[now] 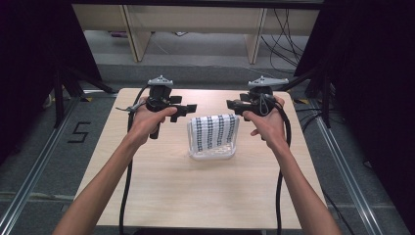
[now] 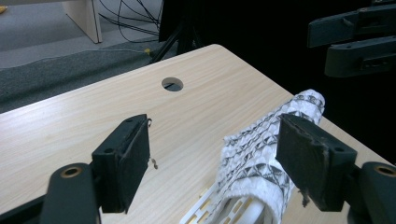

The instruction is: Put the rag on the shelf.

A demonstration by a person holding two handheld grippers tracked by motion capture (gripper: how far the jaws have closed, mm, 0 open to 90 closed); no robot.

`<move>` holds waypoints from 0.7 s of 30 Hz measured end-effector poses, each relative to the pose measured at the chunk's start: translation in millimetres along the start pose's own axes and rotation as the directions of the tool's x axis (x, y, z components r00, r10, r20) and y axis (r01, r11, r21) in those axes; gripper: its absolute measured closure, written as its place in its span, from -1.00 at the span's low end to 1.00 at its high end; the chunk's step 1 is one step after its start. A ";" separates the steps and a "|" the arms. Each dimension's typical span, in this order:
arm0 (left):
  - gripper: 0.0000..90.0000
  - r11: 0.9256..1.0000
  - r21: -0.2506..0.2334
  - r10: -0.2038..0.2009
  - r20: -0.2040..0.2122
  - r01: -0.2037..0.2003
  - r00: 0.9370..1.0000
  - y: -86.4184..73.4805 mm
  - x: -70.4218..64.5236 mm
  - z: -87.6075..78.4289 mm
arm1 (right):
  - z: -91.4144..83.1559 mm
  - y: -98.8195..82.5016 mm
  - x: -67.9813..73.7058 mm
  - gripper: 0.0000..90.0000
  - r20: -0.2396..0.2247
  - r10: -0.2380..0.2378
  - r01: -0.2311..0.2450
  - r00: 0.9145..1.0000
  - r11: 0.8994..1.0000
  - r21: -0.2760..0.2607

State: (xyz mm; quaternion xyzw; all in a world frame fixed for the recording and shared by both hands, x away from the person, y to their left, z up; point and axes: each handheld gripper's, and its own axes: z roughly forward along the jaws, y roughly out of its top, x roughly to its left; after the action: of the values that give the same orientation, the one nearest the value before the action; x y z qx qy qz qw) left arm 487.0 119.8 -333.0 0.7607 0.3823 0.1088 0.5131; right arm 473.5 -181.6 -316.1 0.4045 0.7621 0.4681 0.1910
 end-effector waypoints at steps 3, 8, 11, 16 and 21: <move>-0.45 1.000 -0.006 -0.003 -0.005 0.003 1.000 -2.0 -1.0 -3.1 | -3.0 -1.1 3.3 -0.11 -0.008 0.003 -0.003 1.000 1.000 0.003; -0.45 1.000 -0.012 -0.003 0.006 0.003 1.000 -5.0 -2.3 -8.2 | -5.4 -2.9 6.7 -0.12 -0.019 -0.022 0.022 1.000 1.000 0.008; -0.45 1.000 -0.010 0.004 0.011 -0.004 1.000 -6.8 -4.0 -10.5 | -6.6 -3.6 8.4 -0.13 -0.028 -0.025 0.025 0.999 1.000 0.006; -0.46 1.000 -0.020 0.012 0.023 -0.012 1.000 -10.3 -7.3 -15.9 | -11.0 -6.0 9.5 -0.15 -0.026 -0.019 0.019 0.999 1.000 0.007; -0.49 1.000 -0.025 0.003 0.021 -0.002 1.000 -15.5 -9.3 -21.5 | -15.1 -9.9 10.5 -0.22 -0.045 -0.009 0.009 0.999 1.000 -0.006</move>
State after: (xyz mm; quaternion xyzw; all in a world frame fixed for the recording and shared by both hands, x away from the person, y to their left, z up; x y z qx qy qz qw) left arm 461.3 131.1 -334.7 0.7560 0.3745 0.1060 0.5263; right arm 452.7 -184.0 -316.4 0.3898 0.7666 0.4786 0.1770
